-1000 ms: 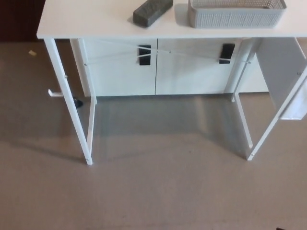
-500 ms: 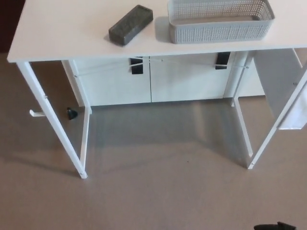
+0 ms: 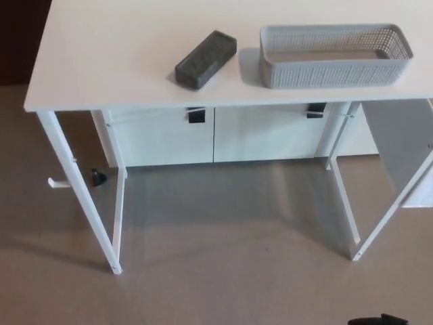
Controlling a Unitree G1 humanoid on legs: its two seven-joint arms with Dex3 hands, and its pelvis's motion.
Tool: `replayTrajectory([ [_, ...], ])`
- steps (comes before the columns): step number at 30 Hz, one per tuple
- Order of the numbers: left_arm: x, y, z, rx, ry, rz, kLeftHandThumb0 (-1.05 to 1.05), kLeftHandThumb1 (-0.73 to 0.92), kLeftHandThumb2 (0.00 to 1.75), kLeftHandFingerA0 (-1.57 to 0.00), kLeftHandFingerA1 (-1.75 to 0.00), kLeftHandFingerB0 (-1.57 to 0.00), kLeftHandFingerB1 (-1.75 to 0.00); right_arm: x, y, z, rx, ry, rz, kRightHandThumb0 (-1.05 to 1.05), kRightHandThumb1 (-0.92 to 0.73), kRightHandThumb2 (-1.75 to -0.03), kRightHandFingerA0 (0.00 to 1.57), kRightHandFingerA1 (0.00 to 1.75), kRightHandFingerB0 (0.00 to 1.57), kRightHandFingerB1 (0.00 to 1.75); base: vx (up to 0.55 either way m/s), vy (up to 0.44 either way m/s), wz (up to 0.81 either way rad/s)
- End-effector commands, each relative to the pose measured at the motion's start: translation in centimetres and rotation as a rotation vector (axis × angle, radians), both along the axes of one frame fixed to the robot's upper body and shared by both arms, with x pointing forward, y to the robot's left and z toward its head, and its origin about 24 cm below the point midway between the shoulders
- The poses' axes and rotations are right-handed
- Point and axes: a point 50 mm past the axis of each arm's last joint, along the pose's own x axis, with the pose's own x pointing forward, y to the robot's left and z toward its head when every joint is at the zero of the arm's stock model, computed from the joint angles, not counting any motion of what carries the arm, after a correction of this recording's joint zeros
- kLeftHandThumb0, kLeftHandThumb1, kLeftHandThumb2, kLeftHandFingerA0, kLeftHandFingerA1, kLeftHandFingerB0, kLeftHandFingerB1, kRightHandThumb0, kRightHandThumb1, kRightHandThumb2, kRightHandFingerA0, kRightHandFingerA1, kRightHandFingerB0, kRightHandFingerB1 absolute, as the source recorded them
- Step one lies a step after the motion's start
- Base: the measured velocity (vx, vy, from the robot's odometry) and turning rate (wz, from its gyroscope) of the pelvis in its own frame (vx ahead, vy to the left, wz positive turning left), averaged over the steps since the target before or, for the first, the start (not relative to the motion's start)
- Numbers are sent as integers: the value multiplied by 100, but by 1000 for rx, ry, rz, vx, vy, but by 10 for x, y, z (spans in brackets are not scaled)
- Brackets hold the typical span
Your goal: The robot walks towards a desk on which an eraser is kept on the left hand side and a container is kept on the right hand side. The robot picks up the eraser using its left hand and places it in the container.
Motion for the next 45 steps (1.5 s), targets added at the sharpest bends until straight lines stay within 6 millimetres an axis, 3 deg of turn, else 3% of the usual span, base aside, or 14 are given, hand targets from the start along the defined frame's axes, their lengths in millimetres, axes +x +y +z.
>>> replayTrajectory([
  [1,5,4,6,61,-45,-34,-54,61,58,-50,-65,-40,-41,0,-4,0,-18,4,0,-13,-45,-54,68,49,49,44,33,-193,8],
  [11,9,5,8,89,-51,-79,-53,61,58,-51,-63,-39,-39,1,0,0,-3,0,-4,-12,-46,-54,68,49,49,44,209,-233,5],
  [26,17,7,13,123,-82,-100,-55,62,59,-50,-68,-38,-43,7,4,2,-2,-8,5,-10,-47,-53,67,47,49,42,277,186,-11],
  [45,9,7,10,140,-66,-115,-55,61,58,-51,-68,-38,-42,3,7,0,2,18,21,-12,-47,-53,67,47,47,42,240,-28,1],
])
